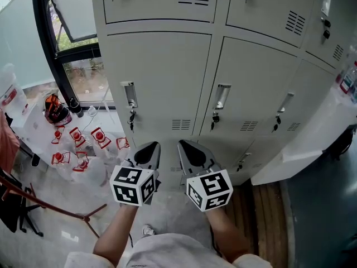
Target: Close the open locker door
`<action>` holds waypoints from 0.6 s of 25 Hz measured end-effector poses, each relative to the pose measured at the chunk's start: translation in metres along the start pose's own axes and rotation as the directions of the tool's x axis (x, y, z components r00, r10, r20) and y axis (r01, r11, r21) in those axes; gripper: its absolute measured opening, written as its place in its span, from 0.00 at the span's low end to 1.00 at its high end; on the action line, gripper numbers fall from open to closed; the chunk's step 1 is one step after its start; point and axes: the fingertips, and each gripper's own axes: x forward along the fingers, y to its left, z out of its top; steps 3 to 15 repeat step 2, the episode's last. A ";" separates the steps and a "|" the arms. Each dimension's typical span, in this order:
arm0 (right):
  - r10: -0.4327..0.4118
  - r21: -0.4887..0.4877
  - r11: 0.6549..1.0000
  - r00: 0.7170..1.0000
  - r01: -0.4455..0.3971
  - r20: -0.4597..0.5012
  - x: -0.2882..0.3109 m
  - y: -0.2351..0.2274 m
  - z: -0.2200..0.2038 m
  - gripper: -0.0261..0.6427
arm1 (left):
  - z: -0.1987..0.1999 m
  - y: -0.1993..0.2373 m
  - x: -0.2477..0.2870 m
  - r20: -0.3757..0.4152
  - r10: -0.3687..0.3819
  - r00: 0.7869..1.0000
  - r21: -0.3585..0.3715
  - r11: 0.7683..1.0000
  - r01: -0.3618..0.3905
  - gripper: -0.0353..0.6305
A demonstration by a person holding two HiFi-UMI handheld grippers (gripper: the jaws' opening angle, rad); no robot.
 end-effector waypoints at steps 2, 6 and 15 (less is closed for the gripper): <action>-0.002 0.000 1.000 1.000 0.002 0.001 -0.003 -0.001 0.000 0.05 | 0.000 -0.003 0.000 0.000 -0.002 1.000 0.001 1.000 0.002 0.06; -0.002 0.000 1.000 1.000 0.002 0.001 -0.003 -0.001 0.000 0.05 | 0.000 -0.003 0.000 0.000 -0.002 1.000 0.001 1.000 0.002 0.06; -0.002 0.000 1.000 1.000 0.002 0.001 -0.003 -0.001 0.000 0.05 | 0.000 -0.003 0.000 0.000 -0.002 1.000 0.001 1.000 0.002 0.06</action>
